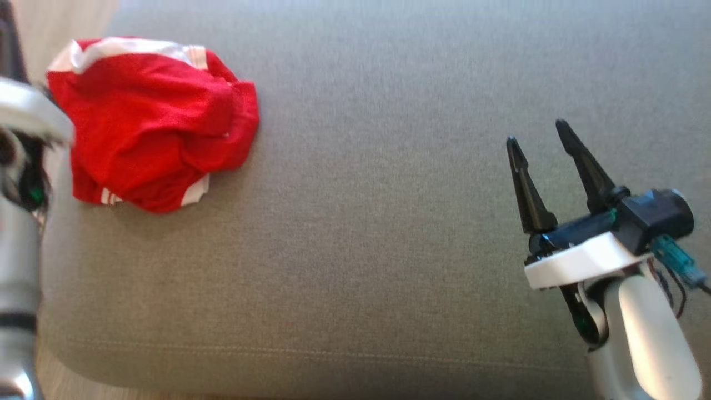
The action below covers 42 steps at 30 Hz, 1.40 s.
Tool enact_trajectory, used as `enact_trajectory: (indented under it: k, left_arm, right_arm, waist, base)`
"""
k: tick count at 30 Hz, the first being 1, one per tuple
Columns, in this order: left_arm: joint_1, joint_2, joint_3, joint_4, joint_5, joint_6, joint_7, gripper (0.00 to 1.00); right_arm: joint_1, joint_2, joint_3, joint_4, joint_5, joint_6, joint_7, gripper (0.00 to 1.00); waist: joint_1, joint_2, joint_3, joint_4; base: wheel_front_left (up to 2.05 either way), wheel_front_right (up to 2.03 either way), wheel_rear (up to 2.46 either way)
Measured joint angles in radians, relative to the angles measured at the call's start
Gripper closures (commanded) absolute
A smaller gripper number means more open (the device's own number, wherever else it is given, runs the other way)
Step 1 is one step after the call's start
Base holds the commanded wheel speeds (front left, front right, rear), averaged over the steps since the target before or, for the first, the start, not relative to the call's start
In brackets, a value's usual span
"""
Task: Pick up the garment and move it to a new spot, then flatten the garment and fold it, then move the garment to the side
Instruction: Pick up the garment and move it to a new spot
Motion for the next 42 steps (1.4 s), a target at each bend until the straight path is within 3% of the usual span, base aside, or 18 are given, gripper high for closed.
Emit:
enact_trajectory:
  k: [4, 11, 17, 19, 20, 21, 29, 42]
  left_arm:
    - [0.185, -0.036, 0.016, -0.145, -0.041, 0.032, 0.000, 1.00]
    - [0.553, -0.120, 0.027, -0.448, -0.078, 0.126, -0.004, 1.00]
    - [0.776, -0.171, 0.025, -0.566, -0.100, 0.168, -0.006, 1.00]
    - [0.808, -0.179, 0.017, -0.585, -0.091, 0.168, -0.012, 0.64]
    - [0.819, -0.185, 0.013, -0.595, -0.081, 0.168, -0.013, 0.40]
    - [0.819, -0.185, 0.013, -0.595, -0.081, 0.168, -0.013, 0.00]
    - [0.872, -0.232, 0.013, -0.604, -0.047, 0.167, -0.013, 0.00]
    - [0.873, -0.252, 0.067, -0.617, -0.004, 0.160, -0.013, 0.00]
  right_arm:
    - [0.037, 0.001, -0.016, 0.014, 0.013, 0.000, -0.013, 0.00]
    - [0.109, 0.001, -0.030, 0.034, 0.033, 0.000, -0.025, 0.00]
    - [0.149, 0.002, -0.037, 0.034, 0.047, 0.000, -0.034, 0.00]
    - [0.166, 0.002, -0.038, 0.040, 0.054, 0.000, -0.034, 0.00]
    - [0.176, 0.002, -0.038, 0.043, 0.063, 0.000, -0.034, 0.00]
    - [0.176, 0.002, -0.038, 0.043, 0.063, 0.000, -0.034, 0.00]
    - [0.217, 0.004, -0.025, 0.061, 0.075, 0.000, -0.037, 0.00]
    - [0.216, 0.005, 0.008, 0.057, 0.082, 0.000, -0.044, 0.00]
  waist:
    - [0.0000, 0.0000, -0.058, 0.011]
    - [0.0000, 0.0000, -0.157, 0.030]
    - [0.0000, 0.0000, -0.210, 0.040]
    - [0.0000, 0.0000, -0.222, 0.041]
    - [0.0000, 0.0000, -0.228, 0.040]
    - [0.0000, 0.0000, -0.228, 0.040]
    - [0.0000, 0.0000, -0.243, 0.014]
    - [0.0000, 0.0000, -0.236, 0.034]
  base:
    - [0.00, 0.00, 0.00]
    - [0.00, 0.00, 0.00]
    - [0.00, 0.00, 0.00]
    - [0.00, 0.00, 0.00]
    - [0.00, 0.00, 0.00]
    - [0.00, 0.00, 0.00]
    - [0.00, 0.00, 0.00]
    - [0.00, 0.00, 0.00]
